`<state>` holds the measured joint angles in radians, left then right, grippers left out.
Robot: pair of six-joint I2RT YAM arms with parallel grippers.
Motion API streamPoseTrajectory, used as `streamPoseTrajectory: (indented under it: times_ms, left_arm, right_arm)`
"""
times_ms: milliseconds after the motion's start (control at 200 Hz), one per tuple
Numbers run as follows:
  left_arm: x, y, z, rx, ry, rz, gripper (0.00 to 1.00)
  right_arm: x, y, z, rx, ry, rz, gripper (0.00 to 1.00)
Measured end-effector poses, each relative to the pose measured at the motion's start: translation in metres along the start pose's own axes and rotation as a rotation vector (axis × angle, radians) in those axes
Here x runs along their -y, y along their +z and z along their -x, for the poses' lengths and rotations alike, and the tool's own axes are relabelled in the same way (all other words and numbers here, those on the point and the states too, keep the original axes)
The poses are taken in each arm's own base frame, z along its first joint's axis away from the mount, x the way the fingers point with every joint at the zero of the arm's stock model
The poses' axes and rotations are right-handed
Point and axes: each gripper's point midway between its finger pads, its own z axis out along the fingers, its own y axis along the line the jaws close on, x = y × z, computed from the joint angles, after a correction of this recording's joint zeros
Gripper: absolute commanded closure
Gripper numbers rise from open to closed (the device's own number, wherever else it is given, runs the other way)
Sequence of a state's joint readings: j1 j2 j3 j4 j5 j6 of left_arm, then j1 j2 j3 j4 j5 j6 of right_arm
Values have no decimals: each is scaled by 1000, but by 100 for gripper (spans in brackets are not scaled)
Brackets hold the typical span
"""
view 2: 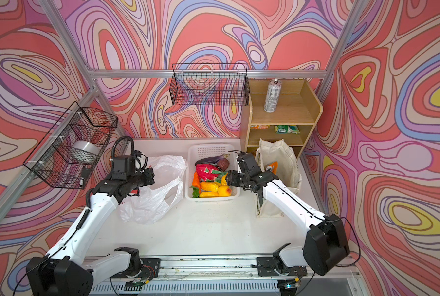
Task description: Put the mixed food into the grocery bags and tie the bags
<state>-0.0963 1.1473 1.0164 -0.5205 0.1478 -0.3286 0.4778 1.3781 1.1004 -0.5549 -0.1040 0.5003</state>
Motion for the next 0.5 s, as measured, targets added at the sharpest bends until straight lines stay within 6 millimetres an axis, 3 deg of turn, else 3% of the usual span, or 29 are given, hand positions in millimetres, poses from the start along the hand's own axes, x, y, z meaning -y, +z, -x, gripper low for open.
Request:
streamPoseTrajectory:
  times_ms: [170, 295, 401, 501]
  left_arm:
    - [17, -30, 37, 124, 14, -47, 100]
    - [20, -52, 46, 200, 25, -60, 100]
    - [13, -44, 32, 188, 26, -48, 100]
    - [-3, -16, -5, 92, 15, -13, 100]
  right_arm:
    - [-9, -1, 6, -4, -17, 30, 36]
    - [-6, 6, 1, -28, -31, 16, 35]
    - [-1, 15, -7, -62, -48, -11, 34]
    - [3, 20, -15, -88, -72, -45, 33]
